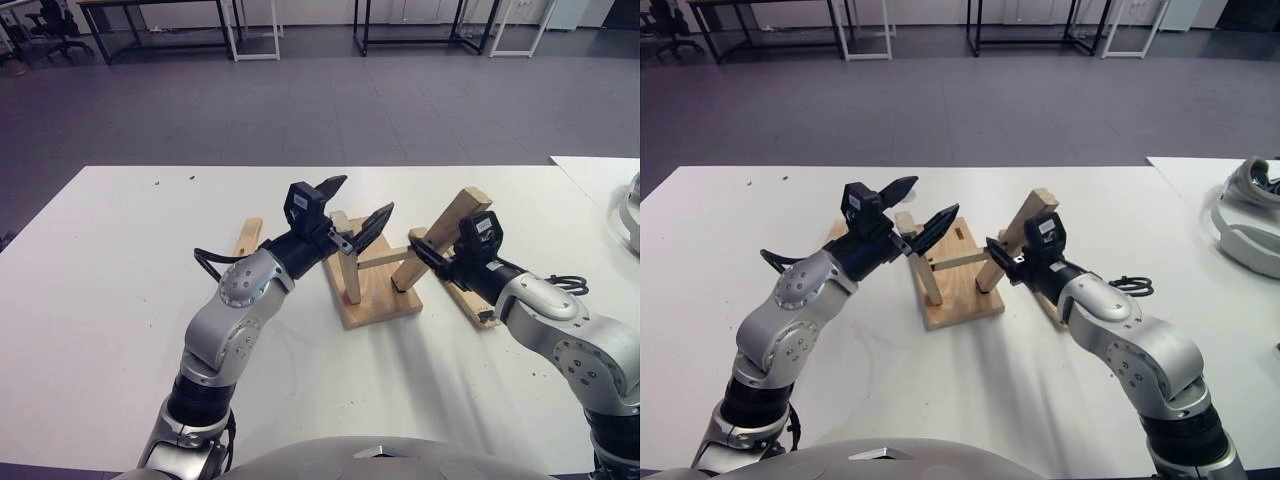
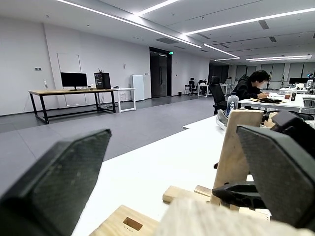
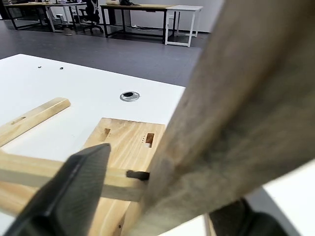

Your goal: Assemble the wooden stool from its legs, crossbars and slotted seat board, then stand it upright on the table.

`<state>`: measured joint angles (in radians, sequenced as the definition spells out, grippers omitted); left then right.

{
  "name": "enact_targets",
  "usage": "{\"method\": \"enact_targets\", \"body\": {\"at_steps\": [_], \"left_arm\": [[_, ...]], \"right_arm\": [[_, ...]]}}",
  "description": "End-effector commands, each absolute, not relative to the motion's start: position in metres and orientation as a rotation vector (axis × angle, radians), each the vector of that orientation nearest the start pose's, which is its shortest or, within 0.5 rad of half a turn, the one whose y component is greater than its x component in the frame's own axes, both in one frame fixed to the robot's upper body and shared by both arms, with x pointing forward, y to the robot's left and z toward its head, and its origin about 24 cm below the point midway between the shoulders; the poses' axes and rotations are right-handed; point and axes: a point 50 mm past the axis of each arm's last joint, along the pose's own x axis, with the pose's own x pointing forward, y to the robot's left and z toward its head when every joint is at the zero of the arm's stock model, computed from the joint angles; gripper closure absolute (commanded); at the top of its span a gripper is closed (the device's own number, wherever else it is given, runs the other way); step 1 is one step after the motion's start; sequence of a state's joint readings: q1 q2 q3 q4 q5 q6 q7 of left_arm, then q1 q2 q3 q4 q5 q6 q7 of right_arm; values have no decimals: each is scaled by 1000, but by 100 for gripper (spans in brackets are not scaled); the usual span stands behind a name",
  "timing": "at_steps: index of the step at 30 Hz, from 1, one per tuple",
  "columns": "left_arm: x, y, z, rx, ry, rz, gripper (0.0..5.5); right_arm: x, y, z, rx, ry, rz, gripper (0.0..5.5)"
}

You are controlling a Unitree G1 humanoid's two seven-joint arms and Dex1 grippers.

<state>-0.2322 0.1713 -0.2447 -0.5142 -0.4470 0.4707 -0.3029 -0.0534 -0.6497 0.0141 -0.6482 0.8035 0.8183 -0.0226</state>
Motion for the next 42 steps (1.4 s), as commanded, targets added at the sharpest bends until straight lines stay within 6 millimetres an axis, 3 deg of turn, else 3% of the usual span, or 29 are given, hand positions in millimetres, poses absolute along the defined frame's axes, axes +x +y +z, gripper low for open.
{"method": "enact_targets", "body": {"at_steps": [1, 6, 8, 10, 11, 14, 16, 19, 22, 25, 28, 30, 31, 33, 36, 38, 39, 40, 42], "left_arm": [[242, 56, 158, -145, -164, -874, 80], [244, 52, 155, -154, -152, -893, 80], [244, 54, 155, -156, -154, -890, 80], [242, 68, 162, -126, -179, -860, 80], [241, 75, 172, -101, -213, -848, 80], [235, 101, 233, -50, -413, -824, 80], [234, 114, 252, 23, -459, -820, 80], [231, 119, 272, -3, -519, -879, 80], [254, 115, 259, 146, -441, -885, 80], [270, 106, 222, 131, -324, -907, 80], [273, 102, 177, 139, -231, -892, 80], [270, 99, 161, 151, -205, -903, 80], [270, 99, 159, 157, -208, -904, 80], [275, 105, 168, 163, -252, -876, 80], [286, 120, 202, 135, -380, -813, 80], [289, 133, 223, 115, -453, -785, 80], [289, 142, 228, 110, -468, -756, 80], [290, 151, 230, 99, -472, -730, 80], [288, 175, 225, 76, -445, -657, 80]], "right_arm": [[212, -148, 124, -95, 324, 627, 185], [208, -140, 129, -165, 284, 723, 185], [208, -144, 129, -169, 274, 707, 185], [214, -156, 141, -159, 199, 665, 185], [218, -166, 155, -133, 144, 653, 185], [222, -194, 185, -74, 43, 670, 185], [223, -204, 198, -58, -7, 685, 185], [228, -202, 227, 49, -158, 739, 185], [253, -198, 236, 151, -203, 715, 185], [270, -190, 223, 160, -129, 694, 185], [279, -192, 177, 160, 112, 623, 185], [274, -185, 148, 217, 247, 643, 185], [270, -179, 144, 249, 258, 675, 185], [266, -170, 157, 296, 201, 735, 185], [269, -166, 201, 390, 27, 817, 185], [272, -177, 232, 458, -107, 835, 185], [279, -187, 237, 477, -138, 804, 185], [286, -195, 236, 484, -137, 761, 185], [304, -206, 205, 399, -6, 655, 185]]}}
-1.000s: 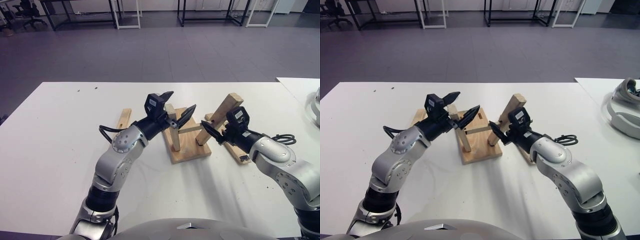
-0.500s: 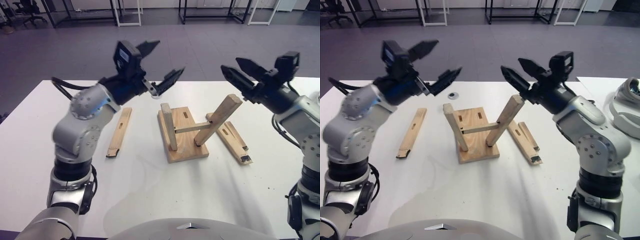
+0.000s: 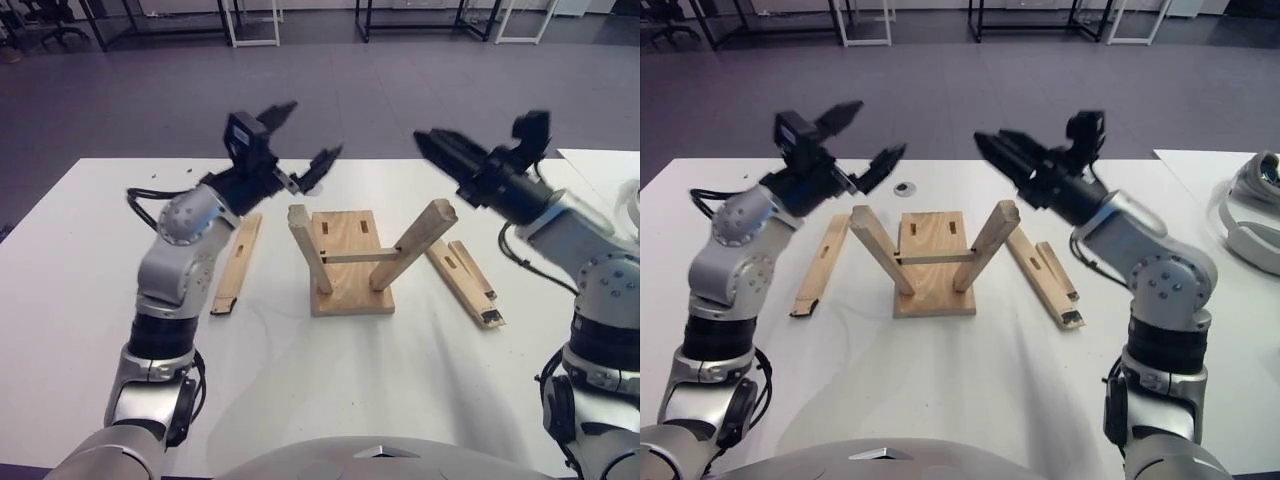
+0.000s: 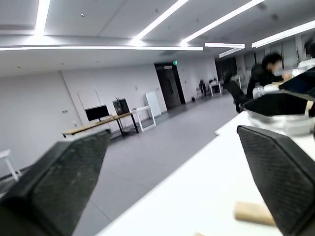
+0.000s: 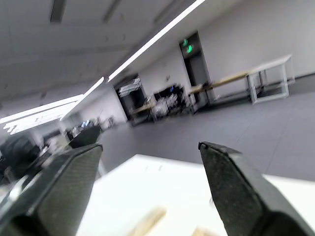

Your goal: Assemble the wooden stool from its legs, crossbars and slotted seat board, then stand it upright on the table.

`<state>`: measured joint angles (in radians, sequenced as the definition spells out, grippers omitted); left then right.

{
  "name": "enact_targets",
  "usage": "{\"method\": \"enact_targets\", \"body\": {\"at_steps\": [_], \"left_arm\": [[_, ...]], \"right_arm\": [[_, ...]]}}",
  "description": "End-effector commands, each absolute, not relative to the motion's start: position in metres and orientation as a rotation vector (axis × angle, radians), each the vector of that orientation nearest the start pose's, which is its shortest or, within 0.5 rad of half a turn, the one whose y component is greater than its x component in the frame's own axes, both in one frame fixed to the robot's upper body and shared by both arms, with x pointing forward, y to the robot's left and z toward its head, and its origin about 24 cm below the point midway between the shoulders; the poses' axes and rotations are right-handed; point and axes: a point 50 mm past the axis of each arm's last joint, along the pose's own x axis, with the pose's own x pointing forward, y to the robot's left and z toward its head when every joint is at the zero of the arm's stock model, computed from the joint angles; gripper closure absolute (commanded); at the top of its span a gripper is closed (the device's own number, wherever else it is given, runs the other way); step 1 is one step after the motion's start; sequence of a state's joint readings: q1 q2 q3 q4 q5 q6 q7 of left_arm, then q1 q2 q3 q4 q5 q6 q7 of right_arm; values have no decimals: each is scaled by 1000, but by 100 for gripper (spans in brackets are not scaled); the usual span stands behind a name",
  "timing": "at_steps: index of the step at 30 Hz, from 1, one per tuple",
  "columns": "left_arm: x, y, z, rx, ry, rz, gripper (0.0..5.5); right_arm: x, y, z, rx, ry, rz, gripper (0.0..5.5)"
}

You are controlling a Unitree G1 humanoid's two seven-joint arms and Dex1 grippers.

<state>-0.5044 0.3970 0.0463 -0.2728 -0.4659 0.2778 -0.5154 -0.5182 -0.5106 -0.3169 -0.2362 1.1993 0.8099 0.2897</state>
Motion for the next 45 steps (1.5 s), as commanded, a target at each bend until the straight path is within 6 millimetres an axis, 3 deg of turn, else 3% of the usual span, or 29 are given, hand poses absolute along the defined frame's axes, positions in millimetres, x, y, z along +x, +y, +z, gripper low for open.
{"method": "enact_targets", "body": {"at_steps": [1, 2, 4, 6, 8, 9, 11, 14, 16, 18, 21, 24, 27, 30, 33, 35, 37, 39, 42, 45], "left_arm": [[287, 185, 220, 87, -415, -630, 80], [285, 197, 209, 129, -360, -598, 80], [276, 220, 171, 233, -167, -573, 80], [249, 239, 117, 335, 182, -639, 80], [214, 241, 82, 387, 451, -792, 80], [201, 239, 72, 411, 537, -865, 80], [190, 231, 61, 440, 615, -952, 80], [192, 216, 57, 522, 616, -1050, 80], [202, 206, 52, 587, 571, -1064, 80], [210, 195, 48, 590, 511, -1051, 80], [223, 188, 46, 615, 471, -1005, 80], [256, 182, 51, 635, 416, -901, 80], [306, 169, 56, 547, 365, -836, 80], [331, 190, 52, 591, 428, -828, 80], [325, 230, 72, 569, 382, -788, 80], [314, 252, 89, 593, 345, -751, 80], [300, 246, 101, 563, 311, -820, 80], [277, 227, 100, 535, 333, -961, 80], [248, 209, 74, 586, 451, -1087, 80], [241, 185, 55, 617, 471, -1130, 80]], "right_arm": [[308, -206, 184, 332, 91, 628, 185], [308, -198, 160, 241, 198, 645, 185], [284, -168, 121, 145, 341, 819, 185], [250, -136, 120, 196, 316, 1070, 185], [226, -115, 125, 271, 272, 1220, 185], [223, -112, 121, 256, 276, 1221, 185], [241, -124, 111, 165, 284, 1071, 185], [304, -171, 87, -161, 350, 655, 185], [328, -184, 60, -301, 436, 588, 185], [331, -184, 27, -425, 544, 645, 185], [315, -180, 11, -422, 585, 860, 185], [287, -190, 18, -393, 528, 1067, 185], [267, -217, 47, -510, 476, 1093, 185], [271, -236, 83, -539, 400, 983, 185], [303, -250, 102, -543, 287, 753, 185], [320, -237, 98, -421, 232, 702, 185], [329, -227, 79, -359, 266, 665, 185], [335, -220, 63, -391, 311, 648, 185], [345, -206, 53, -557, 346, 674, 185], [350, -194, 50, -619, 358, 756, 185]]}}
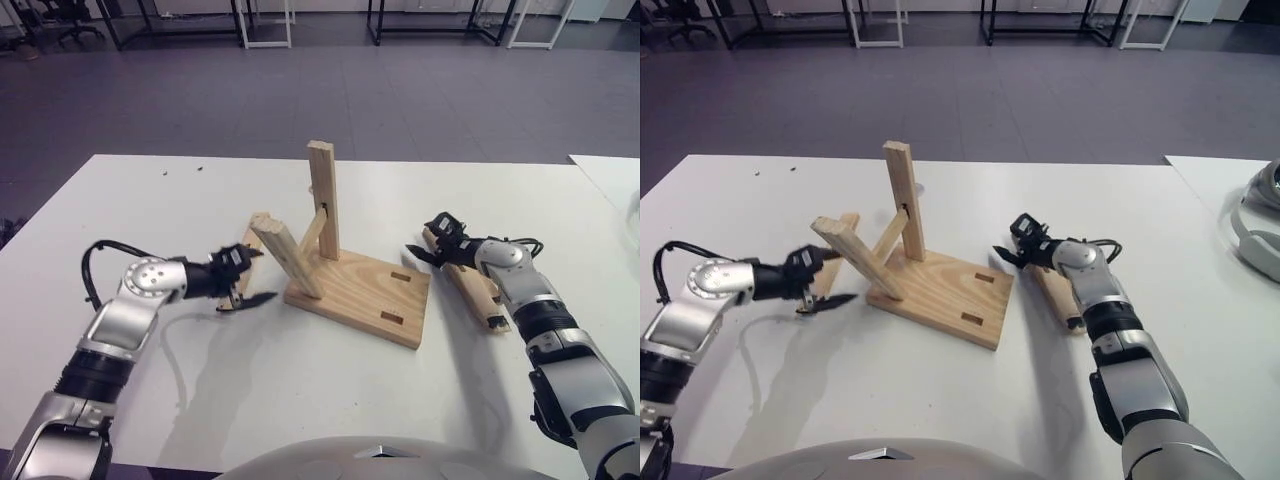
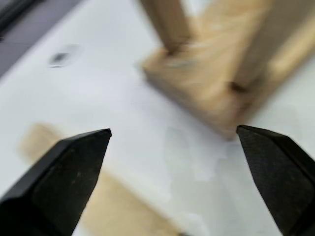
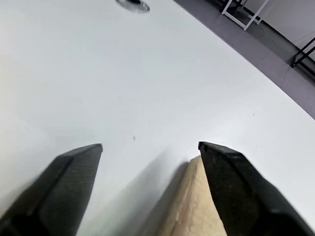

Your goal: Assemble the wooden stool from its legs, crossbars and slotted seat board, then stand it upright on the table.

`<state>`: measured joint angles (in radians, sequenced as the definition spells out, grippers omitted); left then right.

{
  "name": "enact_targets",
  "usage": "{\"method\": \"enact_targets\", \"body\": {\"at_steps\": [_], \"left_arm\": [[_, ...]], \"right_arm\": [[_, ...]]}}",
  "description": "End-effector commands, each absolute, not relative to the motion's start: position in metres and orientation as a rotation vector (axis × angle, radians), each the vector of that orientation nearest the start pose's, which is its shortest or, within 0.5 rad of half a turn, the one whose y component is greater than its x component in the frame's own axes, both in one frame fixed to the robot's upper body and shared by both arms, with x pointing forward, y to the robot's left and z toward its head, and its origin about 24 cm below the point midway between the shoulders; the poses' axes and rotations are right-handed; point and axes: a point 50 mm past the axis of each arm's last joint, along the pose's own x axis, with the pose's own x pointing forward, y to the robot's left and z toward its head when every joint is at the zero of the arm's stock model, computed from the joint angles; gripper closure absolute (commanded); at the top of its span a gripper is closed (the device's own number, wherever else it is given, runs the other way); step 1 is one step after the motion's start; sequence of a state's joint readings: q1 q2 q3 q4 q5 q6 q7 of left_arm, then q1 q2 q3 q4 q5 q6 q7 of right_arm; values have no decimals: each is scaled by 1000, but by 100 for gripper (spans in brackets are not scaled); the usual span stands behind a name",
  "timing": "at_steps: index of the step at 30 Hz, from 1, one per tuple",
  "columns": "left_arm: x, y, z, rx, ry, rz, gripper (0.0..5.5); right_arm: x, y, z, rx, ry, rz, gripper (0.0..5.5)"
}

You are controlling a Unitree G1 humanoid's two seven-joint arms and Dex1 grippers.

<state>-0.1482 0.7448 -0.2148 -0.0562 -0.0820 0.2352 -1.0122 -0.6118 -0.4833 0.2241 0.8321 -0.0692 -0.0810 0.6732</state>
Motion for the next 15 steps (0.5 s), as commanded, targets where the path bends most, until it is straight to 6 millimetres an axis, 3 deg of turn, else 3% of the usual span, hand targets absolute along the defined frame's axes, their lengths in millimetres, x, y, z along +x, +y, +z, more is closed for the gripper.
{"method": "enact_targets", "body": {"at_steps": [1, 4, 7, 11, 15], "left_arm": [[250, 171, 49, 620, 426, -1093, 80], [282, 137, 44, 609, 315, -947, 80], [314, 142, 47, 565, 267, -699, 80], [320, 153, 44, 475, 260, -602, 80], [309, 166, 53, 410, 216, -579, 80]], "right_arm": [[348, -187, 48, -598, 351, 813, 185], [335, -173, 42, -543, 328, 952, 185], [315, -166, 34, -477, 310, 997, 185], [307, -174, 39, -459, 289, 797, 185], [295, -213, 77, -350, 168, 468, 185]]}}
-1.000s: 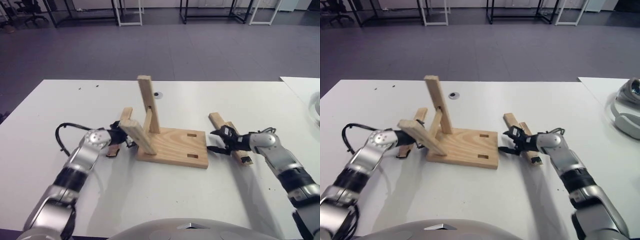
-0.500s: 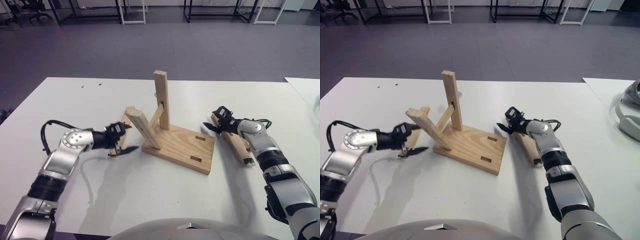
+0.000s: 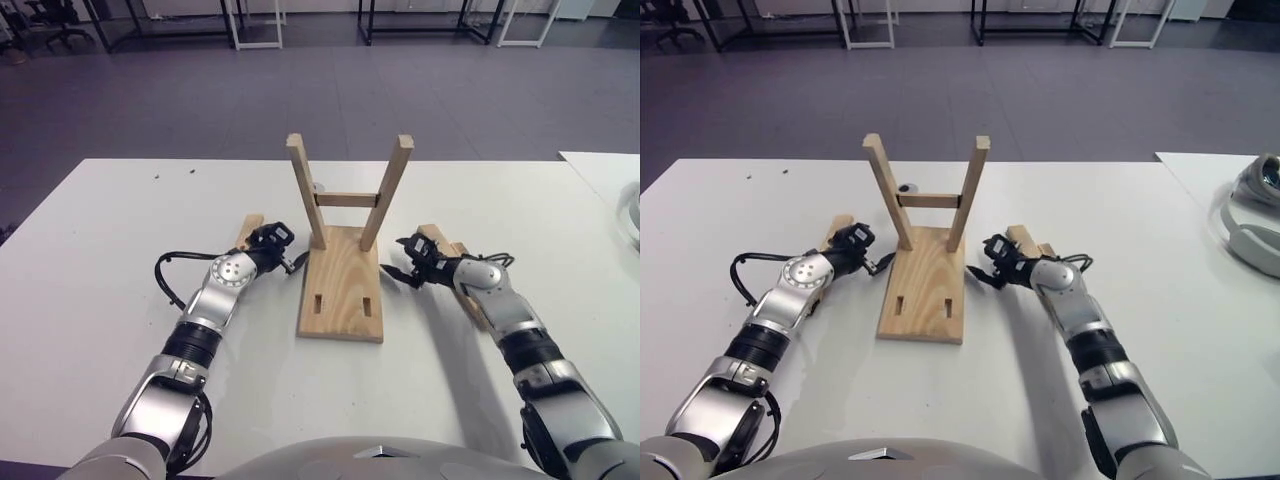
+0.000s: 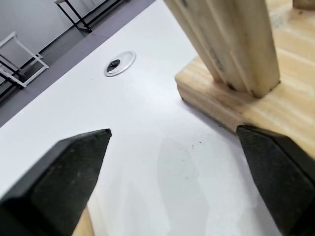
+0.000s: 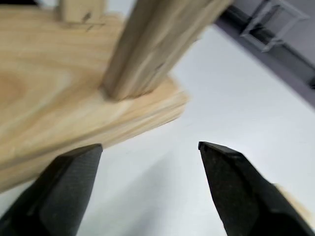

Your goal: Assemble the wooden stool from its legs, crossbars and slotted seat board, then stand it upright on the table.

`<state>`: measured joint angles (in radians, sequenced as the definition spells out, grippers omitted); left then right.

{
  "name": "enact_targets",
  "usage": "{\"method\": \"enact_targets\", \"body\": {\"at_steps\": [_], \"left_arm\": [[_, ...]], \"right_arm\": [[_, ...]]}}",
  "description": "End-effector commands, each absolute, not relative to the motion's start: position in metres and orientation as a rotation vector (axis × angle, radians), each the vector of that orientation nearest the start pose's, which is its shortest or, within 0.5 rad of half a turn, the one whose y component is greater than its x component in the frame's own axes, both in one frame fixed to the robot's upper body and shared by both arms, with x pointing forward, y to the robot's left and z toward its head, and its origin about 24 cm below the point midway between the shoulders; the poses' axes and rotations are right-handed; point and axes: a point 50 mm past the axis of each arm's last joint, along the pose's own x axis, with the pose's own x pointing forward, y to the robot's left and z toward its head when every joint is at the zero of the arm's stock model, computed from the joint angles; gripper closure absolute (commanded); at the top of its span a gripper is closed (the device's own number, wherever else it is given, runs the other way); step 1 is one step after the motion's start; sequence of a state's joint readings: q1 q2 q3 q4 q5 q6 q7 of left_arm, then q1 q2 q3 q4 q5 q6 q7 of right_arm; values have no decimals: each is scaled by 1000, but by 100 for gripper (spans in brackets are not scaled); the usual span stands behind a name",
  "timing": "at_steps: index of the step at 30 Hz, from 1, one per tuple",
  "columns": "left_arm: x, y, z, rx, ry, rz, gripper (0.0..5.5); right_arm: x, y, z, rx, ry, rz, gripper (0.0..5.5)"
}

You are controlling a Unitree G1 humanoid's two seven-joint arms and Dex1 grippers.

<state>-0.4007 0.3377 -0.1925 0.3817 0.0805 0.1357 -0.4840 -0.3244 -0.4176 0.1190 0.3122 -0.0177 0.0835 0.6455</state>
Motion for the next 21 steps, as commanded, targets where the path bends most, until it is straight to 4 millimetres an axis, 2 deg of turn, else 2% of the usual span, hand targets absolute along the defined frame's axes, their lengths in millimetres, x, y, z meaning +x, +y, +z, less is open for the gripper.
{"method": "enact_targets", "body": {"at_steps": [1, 3, 4, 8, 14, 17, 21], "left_arm": [[305, 170, 57, 401, 206, -572, 80], [295, 177, 62, 407, 202, -576, 80], [290, 179, 63, 429, 207, -596, 80], [273, 172, 57, 538, 224, -719, 80], [257, 166, 45, 526, 301, -809, 80], [251, 163, 41, 534, 334, -856, 80], [246, 158, 42, 511, 340, -882, 80]], "right_arm": [[290, -228, 84, -295, 154, 392, 185], [279, -253, 86, -207, 179, 292, 185], [272, -264, 81, -158, 212, 264, 185], [256, -289, 60, -45, 296, 215, 185], [242, -292, 27, 29, 409, 228, 185], [242, -292, 22, 34, 417, 224, 185], [245, -300, 25, 47, 385, 187, 185]]}}
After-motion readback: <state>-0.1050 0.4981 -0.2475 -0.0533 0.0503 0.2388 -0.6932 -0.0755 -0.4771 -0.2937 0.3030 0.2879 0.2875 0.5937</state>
